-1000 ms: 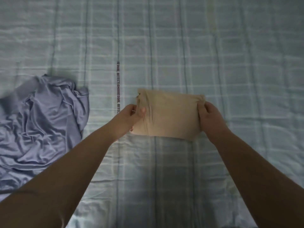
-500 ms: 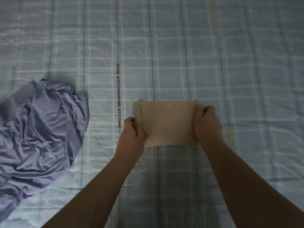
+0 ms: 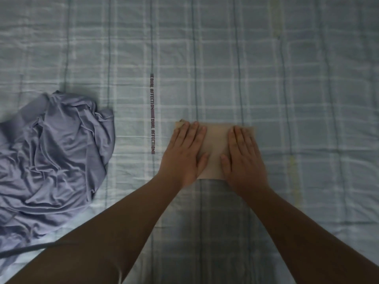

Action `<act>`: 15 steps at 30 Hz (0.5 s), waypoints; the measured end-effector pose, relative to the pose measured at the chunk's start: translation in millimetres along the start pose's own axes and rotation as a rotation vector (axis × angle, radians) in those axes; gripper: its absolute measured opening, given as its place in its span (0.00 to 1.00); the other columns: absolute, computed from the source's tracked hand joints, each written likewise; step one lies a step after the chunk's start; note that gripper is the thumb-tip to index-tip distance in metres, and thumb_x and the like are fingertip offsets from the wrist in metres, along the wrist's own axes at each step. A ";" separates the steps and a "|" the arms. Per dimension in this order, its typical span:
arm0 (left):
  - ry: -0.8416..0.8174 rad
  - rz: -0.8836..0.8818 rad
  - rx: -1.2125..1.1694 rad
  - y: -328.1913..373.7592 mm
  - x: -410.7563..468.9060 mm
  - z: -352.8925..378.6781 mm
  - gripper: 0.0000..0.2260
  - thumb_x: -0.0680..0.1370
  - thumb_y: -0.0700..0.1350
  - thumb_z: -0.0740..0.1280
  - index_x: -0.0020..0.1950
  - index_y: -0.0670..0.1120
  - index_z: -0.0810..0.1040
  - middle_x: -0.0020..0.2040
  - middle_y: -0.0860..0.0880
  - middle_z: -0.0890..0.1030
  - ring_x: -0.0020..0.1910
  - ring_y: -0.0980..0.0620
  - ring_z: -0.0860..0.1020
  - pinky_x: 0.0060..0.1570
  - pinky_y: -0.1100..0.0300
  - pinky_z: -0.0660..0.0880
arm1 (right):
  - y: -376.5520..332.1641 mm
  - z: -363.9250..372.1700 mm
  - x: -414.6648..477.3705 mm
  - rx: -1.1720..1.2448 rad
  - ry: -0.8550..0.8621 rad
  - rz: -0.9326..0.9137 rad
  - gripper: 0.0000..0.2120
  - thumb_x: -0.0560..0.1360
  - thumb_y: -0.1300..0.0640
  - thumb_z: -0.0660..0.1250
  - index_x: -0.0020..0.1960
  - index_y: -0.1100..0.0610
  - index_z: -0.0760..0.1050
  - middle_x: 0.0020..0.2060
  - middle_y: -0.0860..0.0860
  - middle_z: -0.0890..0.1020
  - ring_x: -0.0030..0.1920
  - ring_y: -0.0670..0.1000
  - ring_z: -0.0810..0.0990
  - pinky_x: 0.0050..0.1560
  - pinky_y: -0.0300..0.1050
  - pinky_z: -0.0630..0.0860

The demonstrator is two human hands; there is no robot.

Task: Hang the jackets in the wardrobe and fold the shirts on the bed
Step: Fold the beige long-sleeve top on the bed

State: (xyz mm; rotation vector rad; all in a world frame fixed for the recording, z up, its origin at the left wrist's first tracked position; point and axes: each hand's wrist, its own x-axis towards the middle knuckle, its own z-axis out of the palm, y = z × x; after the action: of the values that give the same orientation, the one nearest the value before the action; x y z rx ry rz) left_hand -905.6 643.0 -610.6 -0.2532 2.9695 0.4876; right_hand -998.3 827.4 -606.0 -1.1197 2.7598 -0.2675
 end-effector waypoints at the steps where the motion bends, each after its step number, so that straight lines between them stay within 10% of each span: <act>1: -0.004 -0.010 -0.009 -0.6 -1.1 1.6 0.29 0.83 0.57 0.53 0.81 0.43 0.56 0.81 0.42 0.56 0.80 0.43 0.50 0.77 0.44 0.52 | -0.4 1.4 -0.3 0.006 0.000 0.003 0.31 0.80 0.49 0.54 0.77 0.65 0.59 0.76 0.62 0.62 0.78 0.59 0.58 0.76 0.59 0.56; 9: 0.193 -0.110 -0.271 7.0 -5.8 -23.6 0.25 0.81 0.50 0.60 0.77 0.43 0.65 0.79 0.44 0.62 0.80 0.45 0.53 0.78 0.47 0.52 | -0.2 -23.0 -0.3 0.385 0.108 0.108 0.26 0.78 0.53 0.59 0.74 0.61 0.67 0.74 0.57 0.68 0.75 0.55 0.63 0.76 0.53 0.58; 12: 0.390 -0.577 -0.506 18.1 -18.8 -40.9 0.22 0.79 0.46 0.64 0.72 0.45 0.67 0.72 0.46 0.69 0.72 0.48 0.64 0.68 0.56 0.63 | 0.9 -39.8 -9.8 0.549 0.332 0.410 0.19 0.77 0.61 0.64 0.67 0.59 0.72 0.66 0.55 0.74 0.68 0.55 0.70 0.70 0.50 0.65; 15: 0.168 -1.071 -0.737 23.3 -16.8 -43.6 0.26 0.78 0.58 0.65 0.69 0.44 0.68 0.65 0.45 0.72 0.61 0.44 0.74 0.54 0.52 0.70 | 1.6 -44.9 -5.7 0.670 0.140 0.812 0.21 0.78 0.50 0.65 0.68 0.56 0.69 0.62 0.54 0.75 0.63 0.55 0.74 0.60 0.46 0.69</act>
State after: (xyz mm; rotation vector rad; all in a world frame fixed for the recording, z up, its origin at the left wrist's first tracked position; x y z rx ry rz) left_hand -897.5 653.0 -560.0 -1.8229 2.1234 1.3229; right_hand -1004.6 837.3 -562.3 0.1842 2.6172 -1.0484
